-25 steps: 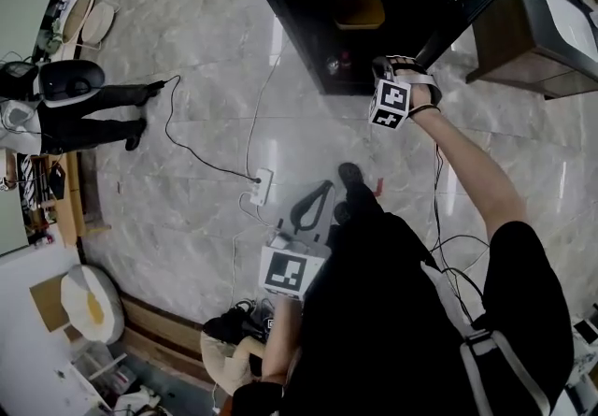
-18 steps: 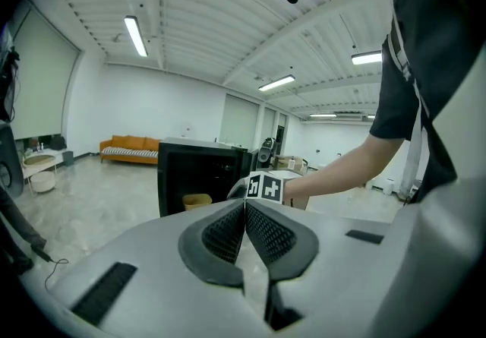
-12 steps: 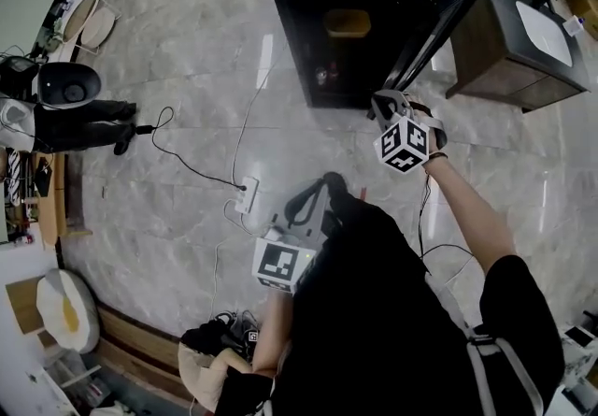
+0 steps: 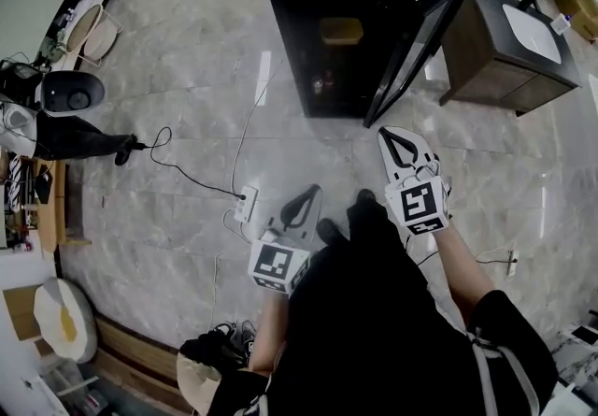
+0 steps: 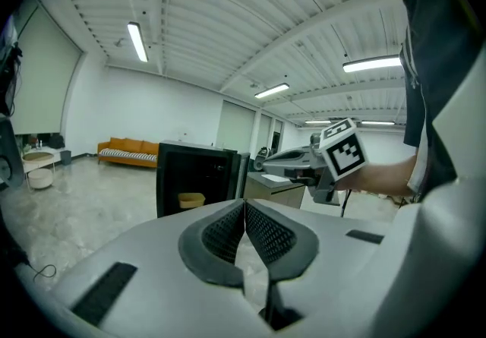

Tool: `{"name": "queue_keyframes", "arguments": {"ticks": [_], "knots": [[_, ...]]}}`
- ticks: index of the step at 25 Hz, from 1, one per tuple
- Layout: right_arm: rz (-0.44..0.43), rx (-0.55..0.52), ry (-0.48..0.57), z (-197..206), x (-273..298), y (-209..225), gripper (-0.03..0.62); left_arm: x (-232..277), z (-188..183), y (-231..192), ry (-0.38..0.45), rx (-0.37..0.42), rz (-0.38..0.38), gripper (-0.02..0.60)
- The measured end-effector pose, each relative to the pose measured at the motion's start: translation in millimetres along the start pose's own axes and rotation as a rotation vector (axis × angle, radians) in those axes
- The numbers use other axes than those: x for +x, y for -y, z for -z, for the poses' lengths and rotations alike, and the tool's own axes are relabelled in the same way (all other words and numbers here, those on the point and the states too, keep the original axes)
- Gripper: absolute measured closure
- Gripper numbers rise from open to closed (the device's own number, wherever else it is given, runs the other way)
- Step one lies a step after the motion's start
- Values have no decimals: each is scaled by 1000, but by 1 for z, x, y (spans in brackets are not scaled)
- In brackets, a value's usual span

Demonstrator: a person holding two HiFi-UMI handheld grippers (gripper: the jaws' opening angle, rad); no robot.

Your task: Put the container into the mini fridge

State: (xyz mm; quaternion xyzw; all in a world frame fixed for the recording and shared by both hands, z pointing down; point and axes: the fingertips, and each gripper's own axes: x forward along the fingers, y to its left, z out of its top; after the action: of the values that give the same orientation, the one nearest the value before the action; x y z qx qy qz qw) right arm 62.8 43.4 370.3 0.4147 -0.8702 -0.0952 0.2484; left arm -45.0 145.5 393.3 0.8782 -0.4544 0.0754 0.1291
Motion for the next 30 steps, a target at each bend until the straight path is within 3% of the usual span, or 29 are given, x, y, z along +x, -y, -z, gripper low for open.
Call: {"name": "queue_keyframes", "arguments": {"ticks": [6, 12, 17, 30], "knots": [[-95, 237, 156, -37, -45, -20, 577, -8, -6, -7, 12, 11, -8, 548], [-149, 455, 160, -21, -62, -12, 577, 2, -22, -10, 41, 9, -22, 548], [-138, 502, 119, -1, -66, 0, 577, 11, -29, -2, 48, -3, -9, 548], [-145, 523, 78, 5, -65, -6, 577, 9, -33, -4, 32, 11, 3, 548]]}}
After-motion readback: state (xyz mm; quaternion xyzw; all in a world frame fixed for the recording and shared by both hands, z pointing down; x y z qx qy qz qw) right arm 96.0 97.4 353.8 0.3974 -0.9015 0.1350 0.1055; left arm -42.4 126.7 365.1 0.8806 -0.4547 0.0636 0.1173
